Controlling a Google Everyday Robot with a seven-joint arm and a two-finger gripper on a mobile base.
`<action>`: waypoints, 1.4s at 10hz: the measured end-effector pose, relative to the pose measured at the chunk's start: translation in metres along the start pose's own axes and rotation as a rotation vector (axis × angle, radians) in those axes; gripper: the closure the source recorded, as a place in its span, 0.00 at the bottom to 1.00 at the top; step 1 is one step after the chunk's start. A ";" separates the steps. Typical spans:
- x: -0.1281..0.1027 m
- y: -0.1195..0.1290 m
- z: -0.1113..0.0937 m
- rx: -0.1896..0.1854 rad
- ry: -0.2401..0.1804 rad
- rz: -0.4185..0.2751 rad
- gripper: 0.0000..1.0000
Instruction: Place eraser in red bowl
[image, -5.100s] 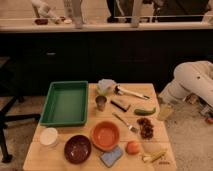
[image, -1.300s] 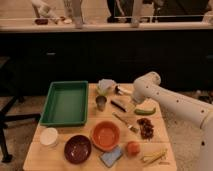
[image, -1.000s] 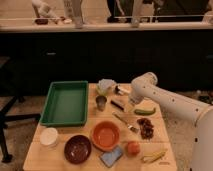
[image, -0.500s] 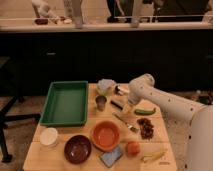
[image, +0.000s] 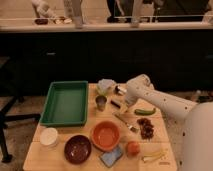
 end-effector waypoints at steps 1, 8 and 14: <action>-0.002 0.000 0.001 -0.001 -0.017 0.003 0.20; -0.004 0.001 0.000 -0.003 -0.096 0.009 0.42; -0.002 0.000 -0.004 -0.002 -0.104 0.002 0.96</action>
